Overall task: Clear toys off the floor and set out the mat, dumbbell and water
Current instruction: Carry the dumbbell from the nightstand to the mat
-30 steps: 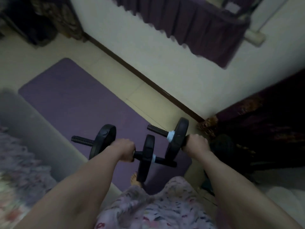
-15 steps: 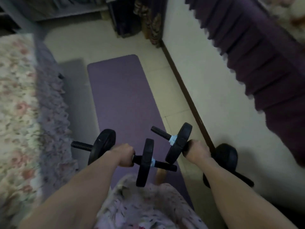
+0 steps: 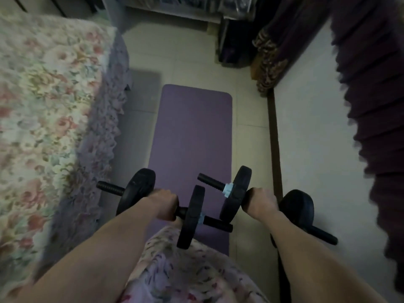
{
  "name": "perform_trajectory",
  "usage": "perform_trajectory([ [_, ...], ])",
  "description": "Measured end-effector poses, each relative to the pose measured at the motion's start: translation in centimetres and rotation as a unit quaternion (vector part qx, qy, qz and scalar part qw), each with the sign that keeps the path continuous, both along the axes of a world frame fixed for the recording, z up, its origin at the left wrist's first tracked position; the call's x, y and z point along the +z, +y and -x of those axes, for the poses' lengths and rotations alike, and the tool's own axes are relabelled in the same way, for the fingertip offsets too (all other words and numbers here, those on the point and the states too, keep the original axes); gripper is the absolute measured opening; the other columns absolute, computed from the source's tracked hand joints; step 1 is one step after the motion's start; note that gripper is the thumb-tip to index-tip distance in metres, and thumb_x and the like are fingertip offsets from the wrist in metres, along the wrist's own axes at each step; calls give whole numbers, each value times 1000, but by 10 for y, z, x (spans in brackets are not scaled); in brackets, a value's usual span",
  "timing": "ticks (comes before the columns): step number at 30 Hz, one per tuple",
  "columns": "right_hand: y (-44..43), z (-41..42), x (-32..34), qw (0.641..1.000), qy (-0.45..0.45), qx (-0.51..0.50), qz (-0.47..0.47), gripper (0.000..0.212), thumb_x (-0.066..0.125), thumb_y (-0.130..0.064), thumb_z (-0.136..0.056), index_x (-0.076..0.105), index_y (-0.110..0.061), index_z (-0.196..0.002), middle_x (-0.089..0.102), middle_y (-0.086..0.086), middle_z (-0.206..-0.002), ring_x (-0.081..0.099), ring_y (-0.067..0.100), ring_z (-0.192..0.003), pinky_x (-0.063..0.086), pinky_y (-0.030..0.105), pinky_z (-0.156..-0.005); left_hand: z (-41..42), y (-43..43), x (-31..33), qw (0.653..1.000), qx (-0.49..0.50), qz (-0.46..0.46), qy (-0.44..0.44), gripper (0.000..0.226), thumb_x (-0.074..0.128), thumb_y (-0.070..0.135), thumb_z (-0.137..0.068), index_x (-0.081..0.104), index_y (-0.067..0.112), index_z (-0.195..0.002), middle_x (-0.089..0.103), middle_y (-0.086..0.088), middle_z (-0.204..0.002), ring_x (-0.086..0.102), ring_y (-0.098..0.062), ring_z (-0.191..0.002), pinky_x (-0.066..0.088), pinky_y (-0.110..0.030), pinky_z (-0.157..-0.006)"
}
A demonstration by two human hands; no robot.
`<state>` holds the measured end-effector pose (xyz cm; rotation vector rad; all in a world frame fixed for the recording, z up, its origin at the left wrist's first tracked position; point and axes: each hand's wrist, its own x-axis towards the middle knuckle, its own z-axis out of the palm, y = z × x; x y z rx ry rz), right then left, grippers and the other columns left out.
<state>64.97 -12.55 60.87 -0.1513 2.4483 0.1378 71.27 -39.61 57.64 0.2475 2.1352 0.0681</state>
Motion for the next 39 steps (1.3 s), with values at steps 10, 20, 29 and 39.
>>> perform_trajectory([
  [10, -94, 173, 12, 993, -27, 103, -42, 24, 48, -25, -86, 45, -22, -62, 51, -2, -64, 58, 20, -67, 46, 26, -56, 137, -117, 6, 997, 77, 15, 13, 13, 60, 32, -82, 55, 20, -82, 59, -3, -79, 57, -22, -70, 47, -29, -62],
  [20, -180, 381, -14, 956, -98, 275, -38, 15, 53, -26, -85, 51, -19, -73, 65, 5, -88, 65, 27, -86, 44, 28, -65, 265, -157, -16, 964, 264, 13, -25, 23, 60, 34, -82, 67, 18, -98, 57, -3, -84, 61, -22, -81, 49, -30, -69],
  [29, -297, 535, -26, 888, -85, 446, -75, 15, 53, -22, -85, 65, -14, -90, 69, 9, -97, 66, 29, -90, 44, 30, -68, 355, -193, -36, 910, 413, -4, -28, 21, 60, 38, -82, 65, 20, -91, 67, -7, -95, 65, -27, -88, 51, -31, -73],
  [39, -442, 610, -73, 833, -106, 532, -106, 10, 53, -21, -86, 62, -17, -87, 69, 9, -101, 65, 29, -94, 44, 30, -71, 405, -279, -78, 852, 520, -26, -59, 16, 57, 37, -81, 55, 22, -75, 63, -3, -86, 60, -24, -79, 47, -29, -67],
])
